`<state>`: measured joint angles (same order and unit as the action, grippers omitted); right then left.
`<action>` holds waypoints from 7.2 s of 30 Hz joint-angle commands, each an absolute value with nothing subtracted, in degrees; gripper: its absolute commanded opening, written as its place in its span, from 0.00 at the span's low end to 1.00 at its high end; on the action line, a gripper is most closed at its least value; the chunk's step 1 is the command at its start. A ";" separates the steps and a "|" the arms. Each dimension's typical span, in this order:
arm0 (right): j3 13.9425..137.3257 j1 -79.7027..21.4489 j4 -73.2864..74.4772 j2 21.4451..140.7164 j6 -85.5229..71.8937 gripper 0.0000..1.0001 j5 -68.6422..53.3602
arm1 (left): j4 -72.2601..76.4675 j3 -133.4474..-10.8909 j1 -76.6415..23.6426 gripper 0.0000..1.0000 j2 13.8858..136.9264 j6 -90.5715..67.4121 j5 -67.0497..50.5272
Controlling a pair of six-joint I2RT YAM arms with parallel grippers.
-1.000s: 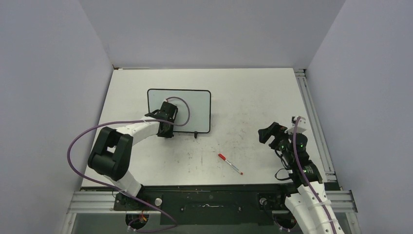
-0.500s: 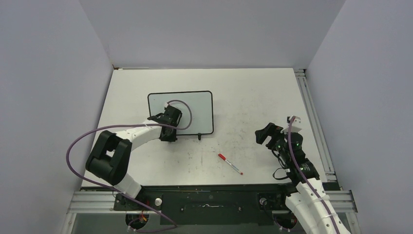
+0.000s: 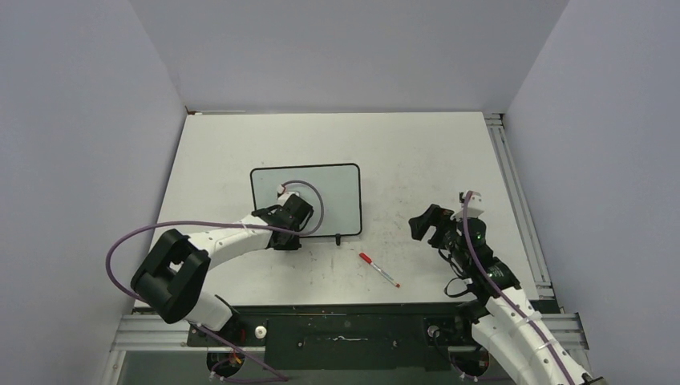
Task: Write a sentence on the whiteboard
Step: Move the whiteboard to the center of the board, then pick up the whiteboard marker from the center of the board, then pass from the right arm to the left, then pass from the left arm to the right
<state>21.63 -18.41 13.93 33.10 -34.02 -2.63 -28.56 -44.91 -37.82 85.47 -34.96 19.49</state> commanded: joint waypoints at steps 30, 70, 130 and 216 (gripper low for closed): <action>23.29 -50.86 15.34 46.17 -43.96 0.97 14.21 | -36.95 -50.69 -45.33 0.73 59.64 -33.73 12.07; 28.98 -61.47 24.26 63.02 -48.34 0.45 9.92 | -19.05 -49.70 -29.44 0.91 53.80 -8.44 -1.81; 47.95 -49.86 38.91 59.68 -29.80 0.05 -34.21 | -22.03 -40.02 -64.77 0.88 44.80 8.42 -2.62; 32.54 -60.65 8.15 47.64 -50.23 0.67 -23.43 | -22.63 -42.54 -75.85 0.00 54.21 6.66 -4.54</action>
<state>31.09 -59.75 12.10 46.57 -50.50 -23.22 -24.62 -39.31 -76.01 53.89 7.46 -2.72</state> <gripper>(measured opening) 0.753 0.118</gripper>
